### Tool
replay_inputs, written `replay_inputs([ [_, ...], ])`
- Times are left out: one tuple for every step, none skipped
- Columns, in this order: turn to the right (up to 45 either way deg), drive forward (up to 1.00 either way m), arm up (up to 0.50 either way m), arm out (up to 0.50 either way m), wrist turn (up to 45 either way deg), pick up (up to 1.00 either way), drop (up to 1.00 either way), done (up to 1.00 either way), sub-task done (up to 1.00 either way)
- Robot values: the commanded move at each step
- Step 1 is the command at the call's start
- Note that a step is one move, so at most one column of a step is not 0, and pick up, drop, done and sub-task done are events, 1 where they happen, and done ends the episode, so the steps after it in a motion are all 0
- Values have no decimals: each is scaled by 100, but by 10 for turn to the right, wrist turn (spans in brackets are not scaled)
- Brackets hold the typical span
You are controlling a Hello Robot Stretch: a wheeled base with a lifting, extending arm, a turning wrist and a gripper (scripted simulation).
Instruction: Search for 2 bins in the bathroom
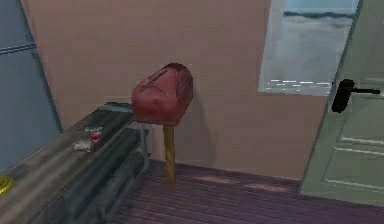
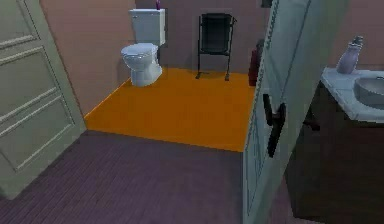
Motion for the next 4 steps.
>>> replay_inputs([
  [450, 0, 0, 0, 0, 0, 0, 0, 0],
  [150, 0, 0, 0, 0, 0, 0, 0, 0],
  [0, 55, 0, 0, 0, 0, 0, 0, 0],
  [390, 0, 0, 0, 0, 0, 0, 0, 0],
])
